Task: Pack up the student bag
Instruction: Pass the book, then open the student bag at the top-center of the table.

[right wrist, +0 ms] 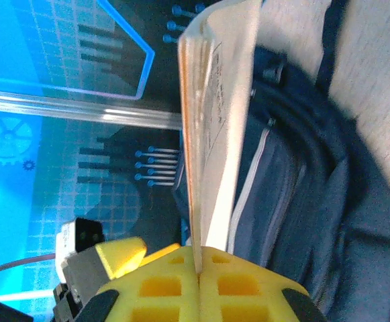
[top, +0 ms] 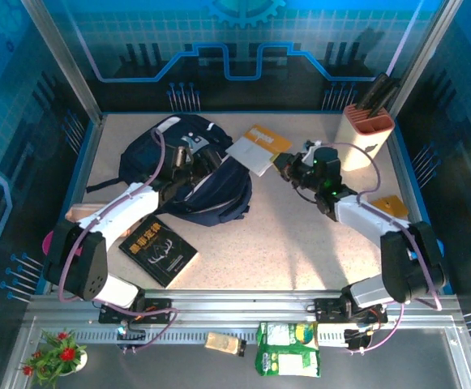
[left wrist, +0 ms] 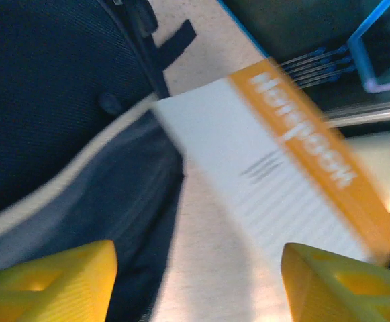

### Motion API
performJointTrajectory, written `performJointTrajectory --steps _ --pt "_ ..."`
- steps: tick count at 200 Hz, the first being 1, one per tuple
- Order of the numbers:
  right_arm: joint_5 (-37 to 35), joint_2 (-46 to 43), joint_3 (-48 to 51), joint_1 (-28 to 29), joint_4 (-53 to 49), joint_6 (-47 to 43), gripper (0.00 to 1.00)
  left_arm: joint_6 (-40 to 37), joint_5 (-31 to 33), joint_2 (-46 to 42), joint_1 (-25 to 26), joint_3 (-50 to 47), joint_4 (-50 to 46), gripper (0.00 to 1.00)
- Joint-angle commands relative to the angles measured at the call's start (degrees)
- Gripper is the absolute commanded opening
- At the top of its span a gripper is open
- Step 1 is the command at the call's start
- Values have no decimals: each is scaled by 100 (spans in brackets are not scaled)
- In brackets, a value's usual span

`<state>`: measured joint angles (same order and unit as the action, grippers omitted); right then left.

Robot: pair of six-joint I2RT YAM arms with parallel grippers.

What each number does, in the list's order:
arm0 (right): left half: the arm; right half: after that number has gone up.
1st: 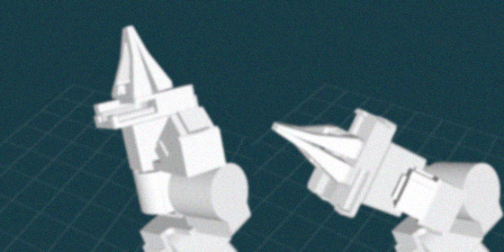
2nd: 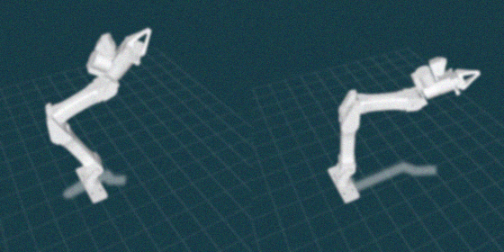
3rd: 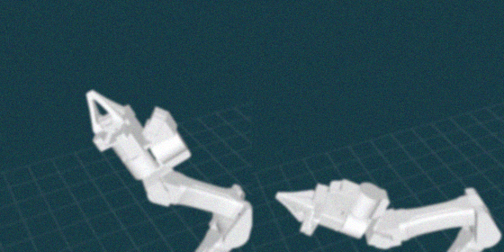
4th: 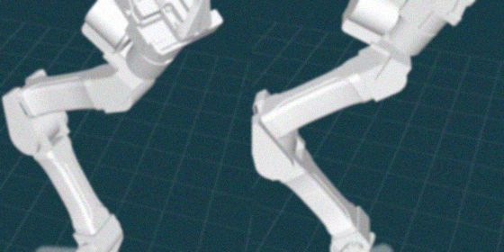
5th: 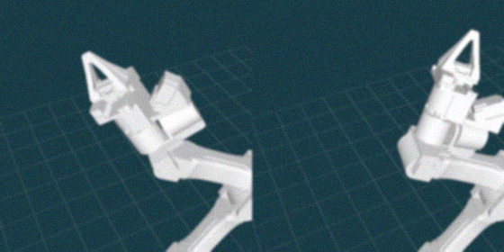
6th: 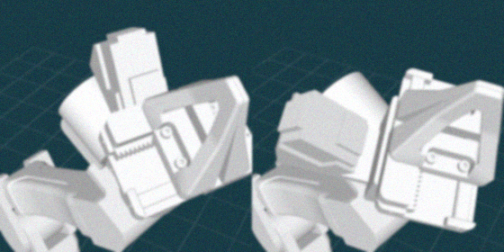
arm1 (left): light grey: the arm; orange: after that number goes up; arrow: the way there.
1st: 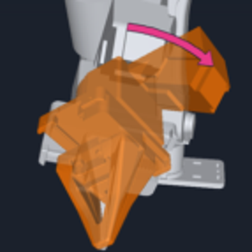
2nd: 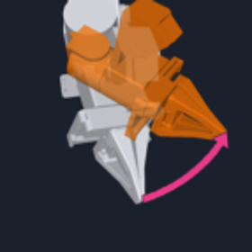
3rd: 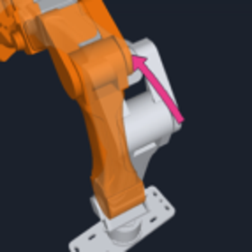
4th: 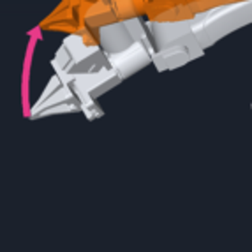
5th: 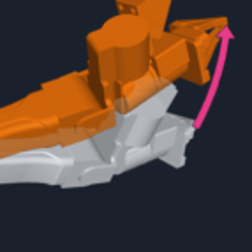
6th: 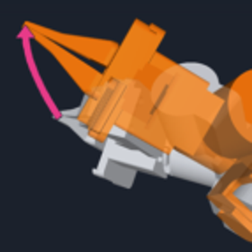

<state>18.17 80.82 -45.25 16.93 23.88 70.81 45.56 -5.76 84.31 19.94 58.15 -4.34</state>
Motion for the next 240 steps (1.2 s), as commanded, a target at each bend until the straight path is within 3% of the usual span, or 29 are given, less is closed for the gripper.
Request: performJointTrajectory --steps 1,27,56,85,123,156,187,220,240 --pt "-257 -499 -89 -301 -783 -1051 0 -1665 233 28 21 493 -1068 71" --pt "-420 -959 -103 -582 -1451 -1645 0 -2781 582 437 189 1046 -1986 71" --pt "-554 -1305 -89 -798 -1884 -1974 0 -3553 1467 1098 626 1716 -2886 69" --pt "-590 -1485 -19 -941 -2034 -2032 0 -3698 2364 1807 986 2257 -3377 62" --pt "-536 -1550 59 -1024 -2054 -2004 0 -3834 2681 2594 1128 2840 -3785 59" --pt "-502 -1561 109 -1050 -2021 -1962 0 -4067 3411 3279 1262 3340 -4213 57" --pt "-429 -1552 113 -1079 -2008 -1948 0 -4128 3946 3558 1348 3586 -4400 39" --pt "-421 -1560 148 -1107 -2019 -1965 0 -4136 3639 3201 1344 3525 -4151 17" --pt "-279 -1606 212 -1145 -1899 -1965 0 -4153 3395 2964 1344 3434 -3981 9"
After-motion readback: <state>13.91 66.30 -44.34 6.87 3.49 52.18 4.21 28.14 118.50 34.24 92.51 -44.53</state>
